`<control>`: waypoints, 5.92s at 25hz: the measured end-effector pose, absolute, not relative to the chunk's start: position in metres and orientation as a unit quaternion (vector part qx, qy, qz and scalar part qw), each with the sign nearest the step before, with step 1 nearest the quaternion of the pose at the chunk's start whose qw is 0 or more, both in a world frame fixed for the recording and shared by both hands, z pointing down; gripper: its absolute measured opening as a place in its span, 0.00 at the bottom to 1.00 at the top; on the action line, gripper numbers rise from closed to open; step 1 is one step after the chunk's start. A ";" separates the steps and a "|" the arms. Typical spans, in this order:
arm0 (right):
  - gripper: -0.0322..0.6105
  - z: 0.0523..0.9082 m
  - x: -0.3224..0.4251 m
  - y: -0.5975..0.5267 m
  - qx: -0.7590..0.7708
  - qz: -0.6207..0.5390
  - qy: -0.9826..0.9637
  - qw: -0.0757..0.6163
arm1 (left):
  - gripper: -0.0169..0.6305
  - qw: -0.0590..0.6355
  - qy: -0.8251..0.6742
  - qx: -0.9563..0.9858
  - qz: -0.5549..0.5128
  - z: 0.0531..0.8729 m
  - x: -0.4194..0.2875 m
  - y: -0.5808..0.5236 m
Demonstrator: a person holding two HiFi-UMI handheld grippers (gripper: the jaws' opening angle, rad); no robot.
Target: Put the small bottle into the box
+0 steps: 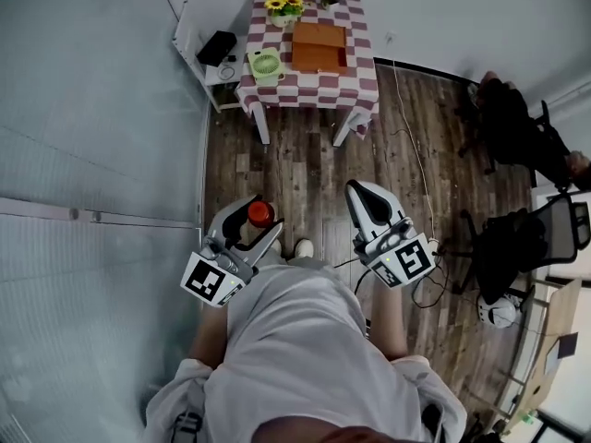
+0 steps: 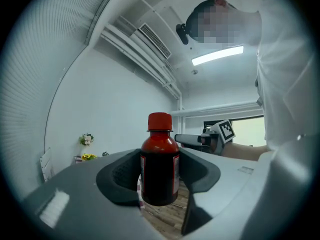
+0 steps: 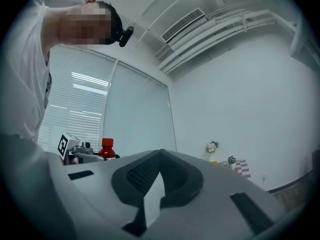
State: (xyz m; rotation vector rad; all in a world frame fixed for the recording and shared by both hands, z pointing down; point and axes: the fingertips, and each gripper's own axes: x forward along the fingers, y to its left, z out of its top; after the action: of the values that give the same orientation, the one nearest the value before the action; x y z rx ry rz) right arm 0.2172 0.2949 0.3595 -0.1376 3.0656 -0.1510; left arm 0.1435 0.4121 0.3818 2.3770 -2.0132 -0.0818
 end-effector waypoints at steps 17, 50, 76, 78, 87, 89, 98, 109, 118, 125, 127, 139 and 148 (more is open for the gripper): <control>0.05 0.404 0.222 0.192 -0.051 -0.108 0.992 0.032 | 0.37 0.020 -0.630 0.777 -0.006 0.386 0.155 0.311; 0.05 0.410 -0.095 -0.144 -0.093 -0.126 0.987 -0.029 | 0.37 0.012 -0.667 0.742 -0.065 0.365 -0.215 -0.027; 0.05 0.405 -0.019 -0.212 -0.162 -0.132 0.978 0.015 | 0.37 0.096 -0.507 0.795 0.320 0.615 -0.178 -0.215; 0.05 0.403 -0.007 -0.214 -0.186 -0.133 0.974 0.015 | 0.37 0.104 -0.472 0.800 0.356 0.648 -0.169 -0.220; 0.05 0.401 0.039 -0.203 -0.270 -0.123 0.955 0.005 | 0.37 0.154 -0.338 0.804 0.464 0.765 -0.131 -0.226; 0.05 0.403 0.046 -0.199 -0.287 -0.126 0.949 0.001 | 0.36 0.161 -0.319 0.798 0.485 0.785 -0.127 -0.229; 0.05 0.408 0.070 -0.189 -0.346 -0.139 0.928 -0.008 | 0.36 0.197 -0.262 0.762 0.559 0.847 -0.132 -0.241; 0.05 0.406 0.085 -0.198 -0.392 -0.141 0.909 0.005 | 0.37 0.216 -0.214 0.722 0.621 0.871 -0.134 -0.240; 0.05 0.407 0.082 -0.209 -0.393 -0.142 0.909 0.007 | 0.37 0.196 -0.217 0.714 0.636 0.874 -0.135 -0.239; 0.05 0.407 0.080 -0.214 -0.386 -0.141 0.912 0.006 | 0.48 0.209 -0.204 0.715 0.635 0.872 -0.133 -0.235; 0.05 0.406 0.080 -0.214 -0.382 -0.141 0.913 0.008 | 0.47 0.213 -0.208 0.716 0.631 0.869 -0.135 -0.234; 0.05 0.403 0.082 -0.223 -0.347 -0.143 0.927 0.021 | 0.25 0.208 -0.269 0.739 0.582 0.822 -0.132 -0.240; 0.05 0.403 0.074 -0.240 -0.288 -0.148 0.946 0.026 | 0.02 0.247 -0.340 0.755 0.503 0.776 -0.129 -0.235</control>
State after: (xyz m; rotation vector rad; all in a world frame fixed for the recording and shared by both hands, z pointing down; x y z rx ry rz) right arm 0.0738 -0.2395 0.4025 -0.8913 2.9231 -0.4570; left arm -0.1289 -0.2353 0.7762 2.0591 -0.9264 1.3717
